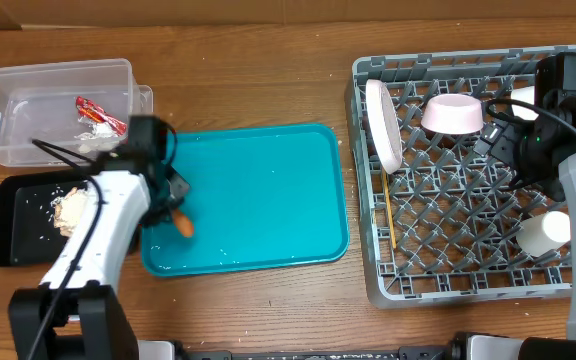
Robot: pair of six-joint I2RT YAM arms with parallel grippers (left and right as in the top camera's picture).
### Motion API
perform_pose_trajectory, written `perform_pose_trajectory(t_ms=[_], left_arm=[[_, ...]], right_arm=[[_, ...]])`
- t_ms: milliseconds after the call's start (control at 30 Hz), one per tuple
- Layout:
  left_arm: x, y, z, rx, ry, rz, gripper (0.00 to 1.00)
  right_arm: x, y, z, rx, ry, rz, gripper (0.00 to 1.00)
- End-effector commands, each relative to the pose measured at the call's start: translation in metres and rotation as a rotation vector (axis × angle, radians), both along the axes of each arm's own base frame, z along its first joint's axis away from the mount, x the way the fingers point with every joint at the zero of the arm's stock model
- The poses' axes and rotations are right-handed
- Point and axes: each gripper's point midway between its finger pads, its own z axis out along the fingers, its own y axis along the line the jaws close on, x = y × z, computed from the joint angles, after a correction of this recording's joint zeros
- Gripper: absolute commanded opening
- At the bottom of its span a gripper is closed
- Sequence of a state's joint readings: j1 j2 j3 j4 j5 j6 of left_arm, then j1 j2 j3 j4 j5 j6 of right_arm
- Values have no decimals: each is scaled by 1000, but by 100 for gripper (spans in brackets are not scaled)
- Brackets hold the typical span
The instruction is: Sort waste into correct bins and load items into the dishwasher
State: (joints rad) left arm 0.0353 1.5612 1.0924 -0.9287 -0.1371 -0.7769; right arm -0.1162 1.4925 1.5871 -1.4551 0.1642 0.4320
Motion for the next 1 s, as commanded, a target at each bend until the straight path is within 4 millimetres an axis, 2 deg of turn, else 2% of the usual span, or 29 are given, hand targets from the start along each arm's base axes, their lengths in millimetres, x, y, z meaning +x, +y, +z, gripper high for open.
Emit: perform_pose_trajectory(t_ms=[0, 300, 433, 600, 767, 967], left_arm=[[8, 40, 24, 92, -45, 57, 10], [-10, 128, 23, 127, -91, 333, 16], [-20, 155, 11, 145, -86, 413, 16], [-27, 169, -14, 140, -21, 454, 17], [-33, 168, -42, 125, 69, 450, 17], [-34, 167, -54, 115, 102, 447, 23]], right_arm=[[-1, -1, 0, -3, 2, 14, 99], [0, -1, 0, -4, 0, 14, 99], [0, -1, 0, -4, -1, 14, 99], [0, -1, 0, -3, 1, 14, 99], [-1, -1, 0, -3, 2, 14, 99], [-1, -1, 0, -3, 3, 14, 99]])
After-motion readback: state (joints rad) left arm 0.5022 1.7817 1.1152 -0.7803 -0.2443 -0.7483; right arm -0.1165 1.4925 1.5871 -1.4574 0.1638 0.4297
